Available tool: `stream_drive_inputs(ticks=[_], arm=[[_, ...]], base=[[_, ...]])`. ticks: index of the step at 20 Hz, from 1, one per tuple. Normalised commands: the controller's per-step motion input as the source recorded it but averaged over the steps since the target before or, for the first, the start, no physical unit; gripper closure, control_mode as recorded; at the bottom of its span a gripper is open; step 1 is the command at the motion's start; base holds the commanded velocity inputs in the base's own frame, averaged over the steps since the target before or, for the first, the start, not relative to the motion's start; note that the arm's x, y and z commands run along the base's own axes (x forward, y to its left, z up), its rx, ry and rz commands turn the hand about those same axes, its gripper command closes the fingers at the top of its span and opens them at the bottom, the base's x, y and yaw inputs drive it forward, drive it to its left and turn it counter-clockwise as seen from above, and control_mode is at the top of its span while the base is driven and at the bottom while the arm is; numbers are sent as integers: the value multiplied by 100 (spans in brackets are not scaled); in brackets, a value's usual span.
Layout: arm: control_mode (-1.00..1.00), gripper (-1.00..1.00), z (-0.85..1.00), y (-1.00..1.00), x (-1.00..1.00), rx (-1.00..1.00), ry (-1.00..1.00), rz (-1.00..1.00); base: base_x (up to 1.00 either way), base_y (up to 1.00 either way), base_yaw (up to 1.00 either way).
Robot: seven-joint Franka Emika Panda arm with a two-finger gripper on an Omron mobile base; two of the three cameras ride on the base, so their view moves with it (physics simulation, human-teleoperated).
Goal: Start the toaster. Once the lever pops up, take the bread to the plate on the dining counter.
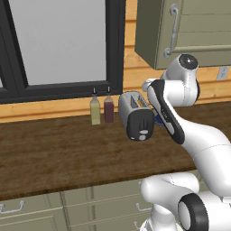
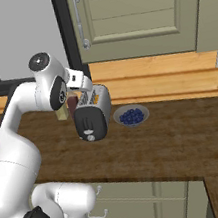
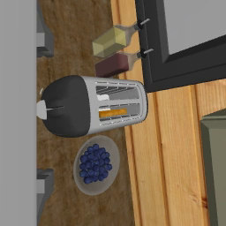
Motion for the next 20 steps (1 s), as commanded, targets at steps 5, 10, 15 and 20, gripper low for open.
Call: stream_drive_inputs(ticks=[5, 10, 15, 20], arm=[[-100, -100, 0, 0, 0, 0, 0, 0], [-100, -100, 0, 0, 0, 0, 0, 0], [-100, -100, 0, 0, 0, 0, 0, 0], [-100, -100, 0, 0, 0, 0, 0, 0]], base=[[0, 0, 0], [0, 0, 0], [0, 0, 0], [0, 0, 0]])
